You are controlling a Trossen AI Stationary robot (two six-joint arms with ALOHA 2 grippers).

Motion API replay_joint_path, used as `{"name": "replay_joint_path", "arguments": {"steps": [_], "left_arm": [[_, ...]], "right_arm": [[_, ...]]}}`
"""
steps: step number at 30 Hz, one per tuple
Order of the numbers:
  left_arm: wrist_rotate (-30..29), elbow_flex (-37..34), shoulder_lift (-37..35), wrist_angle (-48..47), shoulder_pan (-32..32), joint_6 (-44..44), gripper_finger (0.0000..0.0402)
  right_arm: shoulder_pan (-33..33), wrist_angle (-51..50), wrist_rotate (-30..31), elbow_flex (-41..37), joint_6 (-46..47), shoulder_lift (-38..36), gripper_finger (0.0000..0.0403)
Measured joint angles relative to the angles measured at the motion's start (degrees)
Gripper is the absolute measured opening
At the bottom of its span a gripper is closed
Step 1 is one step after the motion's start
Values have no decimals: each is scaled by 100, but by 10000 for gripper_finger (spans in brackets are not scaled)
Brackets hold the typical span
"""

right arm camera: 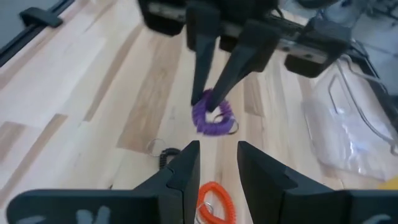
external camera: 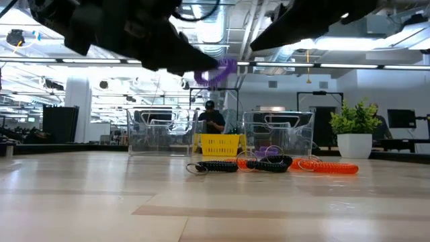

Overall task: Sort spring keychains
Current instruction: Put the violet spring keychain into the right transparent bin

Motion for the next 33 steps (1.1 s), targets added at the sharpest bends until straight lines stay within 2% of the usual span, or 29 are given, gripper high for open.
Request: {"name": "replay_joint_path", "arguments": {"steps": [12,18,25,33], "left_arm": [[1,1,-101,317,-164,-199,44],[0,1,-101,352,-164,-221,43],[-2,0,-101,344,-151,-223,42],[-1,-1,-99,343,-151,-221,45]], "right_arm": [[212,319,4,0,-466,7,98],[197,921,25,8,-996,469,98],[210,1520,608,0,-1618,829,98],[210,1660,605,0,-1618,841,98]]}}
